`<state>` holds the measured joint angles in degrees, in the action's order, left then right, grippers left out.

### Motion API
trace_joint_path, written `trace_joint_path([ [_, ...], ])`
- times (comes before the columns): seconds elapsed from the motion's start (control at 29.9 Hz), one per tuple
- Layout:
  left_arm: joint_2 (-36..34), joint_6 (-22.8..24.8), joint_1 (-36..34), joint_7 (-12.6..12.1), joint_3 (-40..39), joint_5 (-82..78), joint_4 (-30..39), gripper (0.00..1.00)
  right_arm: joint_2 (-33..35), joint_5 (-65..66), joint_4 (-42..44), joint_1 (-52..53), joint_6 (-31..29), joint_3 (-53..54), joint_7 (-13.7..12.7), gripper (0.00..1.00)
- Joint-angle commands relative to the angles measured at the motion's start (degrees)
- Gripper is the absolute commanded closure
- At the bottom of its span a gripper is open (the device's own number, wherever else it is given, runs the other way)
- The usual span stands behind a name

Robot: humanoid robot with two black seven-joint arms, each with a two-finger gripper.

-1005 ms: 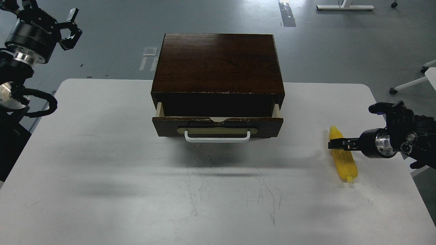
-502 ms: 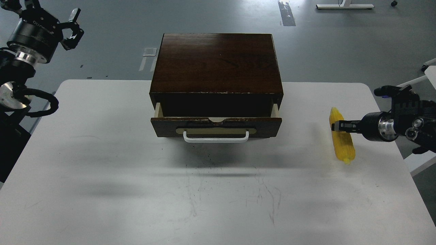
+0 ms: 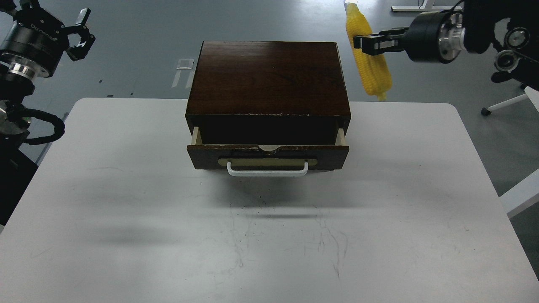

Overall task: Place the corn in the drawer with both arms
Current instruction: 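Lift the corn with the right gripper and carry it over the drawer, then lower the corn into the open drawer and open the right gripper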

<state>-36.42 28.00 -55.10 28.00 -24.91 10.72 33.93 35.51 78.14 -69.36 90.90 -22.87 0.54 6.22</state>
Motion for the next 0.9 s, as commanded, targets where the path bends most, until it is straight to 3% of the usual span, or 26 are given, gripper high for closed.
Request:
trace_joint_path([
  [0.0,-1.0,0.0,0.0,0.0,-0.1,0.0,0.1,0.02,-5.4,5.5,-3.4,1.6,0.5,0.0,0.2,0.86],
  [0.13,-1.6,0.0,0.0,0.0,-0.1,0.0,0.1,0.02,-8.4,13.3,-4.7,1.4,0.6,0.1,1.4,0.86],
  [0.3,-2.1,0.0,0.0,0.0,-0.1,0.0,0.1,0.02,-13.5,26.0,-5.0,1.0,1.0,-0.1,5.1,0.86],
  [0.47,-2.3,0.0,0.0,0.0,-0.2,0.0,0.1,0.02,-15.6,33.3,-5.9,-0.5,1.9,-1.4,6.2,0.86],
  [0.8,-2.8,0.0,0.0,0.0,-0.2,0.0,0.3,0.02,-15.7,34.7,-6.1,-1.2,6.3,-7.6,6.2,0.84],
  [0.87,-2.8,0.0,0.0,0.0,-0.2,0.0,0.6,0.02,-15.7,34.7,-6.0,-1.2,6.3,-7.7,6.2,0.73],
])
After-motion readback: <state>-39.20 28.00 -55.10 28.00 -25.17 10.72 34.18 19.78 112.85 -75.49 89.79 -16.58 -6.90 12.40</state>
